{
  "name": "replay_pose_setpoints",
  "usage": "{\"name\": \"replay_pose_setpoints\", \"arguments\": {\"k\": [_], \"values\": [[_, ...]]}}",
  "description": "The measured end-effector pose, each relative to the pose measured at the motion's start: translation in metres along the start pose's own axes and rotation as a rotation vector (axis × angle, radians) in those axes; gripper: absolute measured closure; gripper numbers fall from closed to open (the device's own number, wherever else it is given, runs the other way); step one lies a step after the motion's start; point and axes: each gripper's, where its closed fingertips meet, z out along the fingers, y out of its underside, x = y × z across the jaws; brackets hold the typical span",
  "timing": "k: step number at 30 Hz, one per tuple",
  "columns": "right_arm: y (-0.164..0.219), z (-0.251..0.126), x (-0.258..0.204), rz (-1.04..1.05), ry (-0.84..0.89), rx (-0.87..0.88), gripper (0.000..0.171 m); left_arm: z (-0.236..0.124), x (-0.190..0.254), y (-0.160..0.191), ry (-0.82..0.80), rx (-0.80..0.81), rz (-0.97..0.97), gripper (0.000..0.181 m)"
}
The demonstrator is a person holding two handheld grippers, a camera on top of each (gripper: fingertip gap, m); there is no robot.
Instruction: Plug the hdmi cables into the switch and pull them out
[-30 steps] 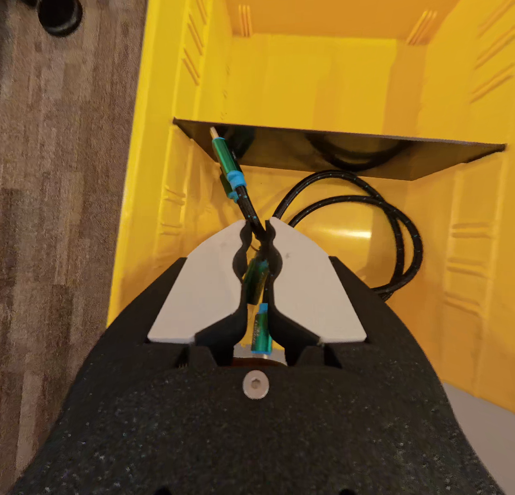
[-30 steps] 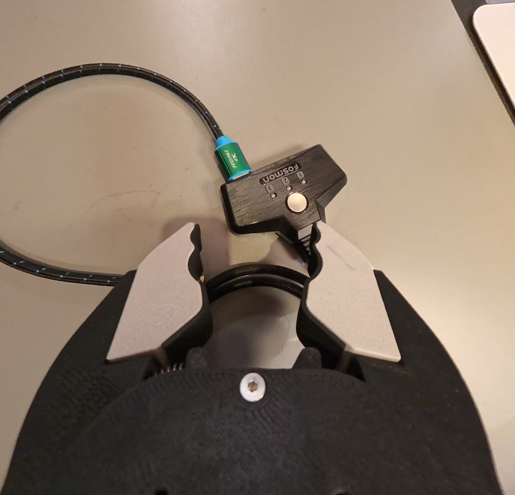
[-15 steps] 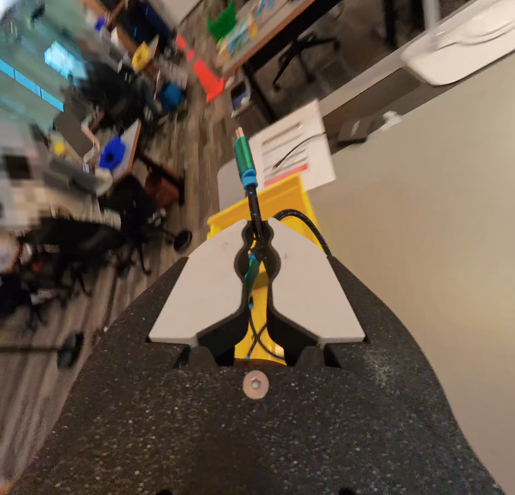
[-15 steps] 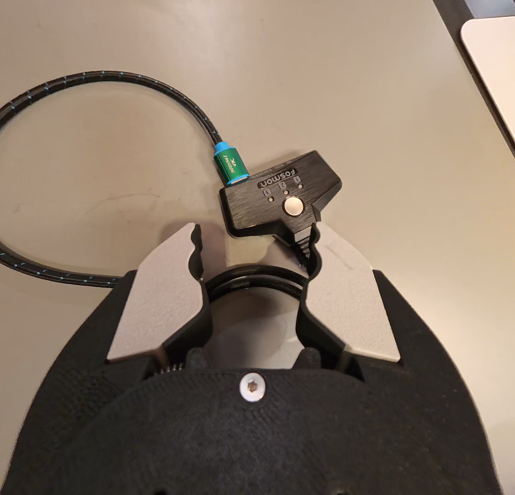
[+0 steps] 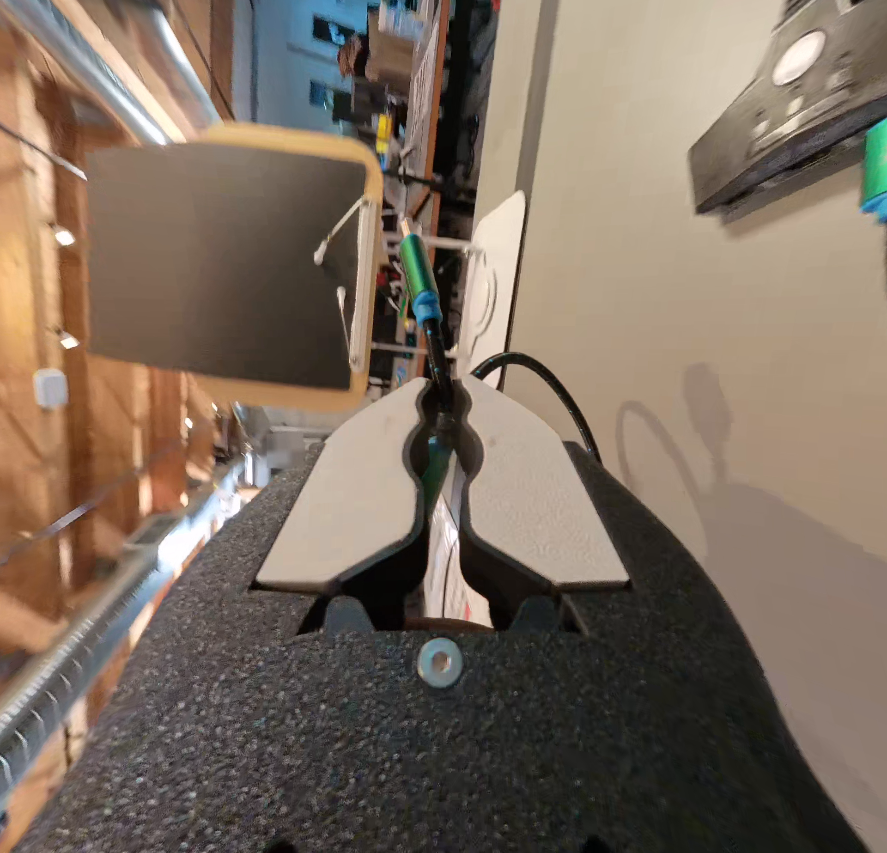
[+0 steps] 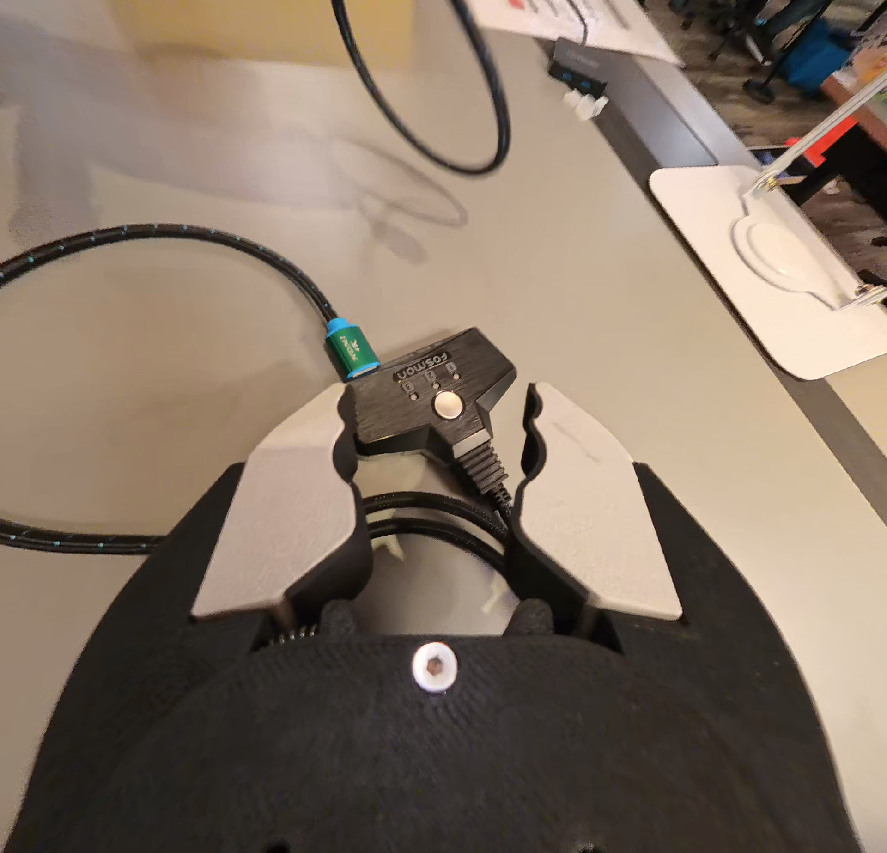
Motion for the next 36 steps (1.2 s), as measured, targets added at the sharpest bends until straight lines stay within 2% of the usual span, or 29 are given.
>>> {"name": "replay_pose_setpoints", "arguments": {"k": [1,5,8,12,16,20,23,30,36], "values": [[-0.002,0.000,0.002,0.006,0.005,0.019,0.105,0.006,0.010,-0.009,-0.003,0.026,0.028,0.174],[-0.007,-0.001,0.005,0.015,0.017,0.074,0.107,0.017,0.043,-0.037,-0.016,0.132,0.092,0.175],[-0.008,0.002,0.005,-0.005,0.027,0.084,0.110,0.016,0.065,-0.046,0.023,0.177,0.156,0.175],[-0.010,0.006,0.002,-0.081,0.060,0.091,0.117,0.012,0.082,-0.049,0.065,0.210,0.145,0.175],[-0.014,0.010,0.000,-0.172,0.104,0.098,0.119,0.007,0.078,-0.049,0.071,0.225,0.109,0.175],[-0.013,0.013,-0.002,-0.189,0.114,0.087,0.119,-0.002,0.053,-0.043,0.035,0.199,0.050,0.175],[-0.011,0.013,0.000,-0.186,0.119,0.074,0.119,-0.017,0.019,-0.037,0.040,0.190,-0.118,0.175],[-0.006,0.015,-0.001,-0.205,0.132,0.035,0.119,-0.061,-0.030,-0.036,0.267,0.251,-0.618,0.174],[-0.007,0.015,-0.004,-0.218,0.132,0.032,0.119,-0.084,-0.019,-0.059,0.620,0.356,-0.952,0.175]]}}
